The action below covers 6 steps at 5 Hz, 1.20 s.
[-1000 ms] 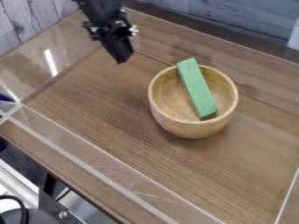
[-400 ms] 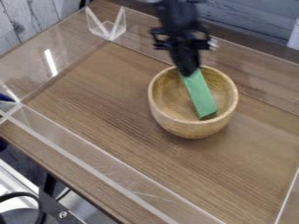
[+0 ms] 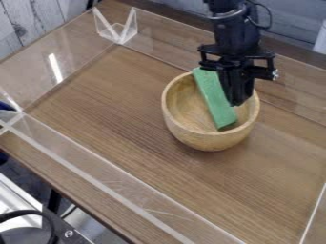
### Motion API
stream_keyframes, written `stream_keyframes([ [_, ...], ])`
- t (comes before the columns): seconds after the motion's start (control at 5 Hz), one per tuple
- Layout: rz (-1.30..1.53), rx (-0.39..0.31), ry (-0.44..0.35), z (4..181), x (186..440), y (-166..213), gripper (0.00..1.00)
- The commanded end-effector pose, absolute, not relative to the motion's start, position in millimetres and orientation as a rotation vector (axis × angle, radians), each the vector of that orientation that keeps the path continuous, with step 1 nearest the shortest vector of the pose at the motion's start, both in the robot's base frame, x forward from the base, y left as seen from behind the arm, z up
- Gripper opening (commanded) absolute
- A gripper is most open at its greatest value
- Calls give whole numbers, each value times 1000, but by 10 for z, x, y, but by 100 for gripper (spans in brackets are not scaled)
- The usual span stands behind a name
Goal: Put the green block in the brown bowl
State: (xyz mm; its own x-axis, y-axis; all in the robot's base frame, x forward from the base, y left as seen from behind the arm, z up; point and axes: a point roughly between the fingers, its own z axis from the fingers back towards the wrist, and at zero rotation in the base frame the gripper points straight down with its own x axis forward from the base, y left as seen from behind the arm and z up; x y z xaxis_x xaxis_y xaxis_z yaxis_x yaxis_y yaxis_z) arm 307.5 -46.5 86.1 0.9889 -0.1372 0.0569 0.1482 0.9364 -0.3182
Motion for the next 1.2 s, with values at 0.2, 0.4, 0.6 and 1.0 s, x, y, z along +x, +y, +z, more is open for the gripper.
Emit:
stream_keyframes([
  [0.2,-158,-330,-44,1059,3146,-330,0],
  [0.4,-147,-338,-35,1068,3163,-245,0],
  [0.6,-140,-346,-27,1074,3178,-177,0],
  [1.0,-176,-399,-26,818,3154,-142,0],
])
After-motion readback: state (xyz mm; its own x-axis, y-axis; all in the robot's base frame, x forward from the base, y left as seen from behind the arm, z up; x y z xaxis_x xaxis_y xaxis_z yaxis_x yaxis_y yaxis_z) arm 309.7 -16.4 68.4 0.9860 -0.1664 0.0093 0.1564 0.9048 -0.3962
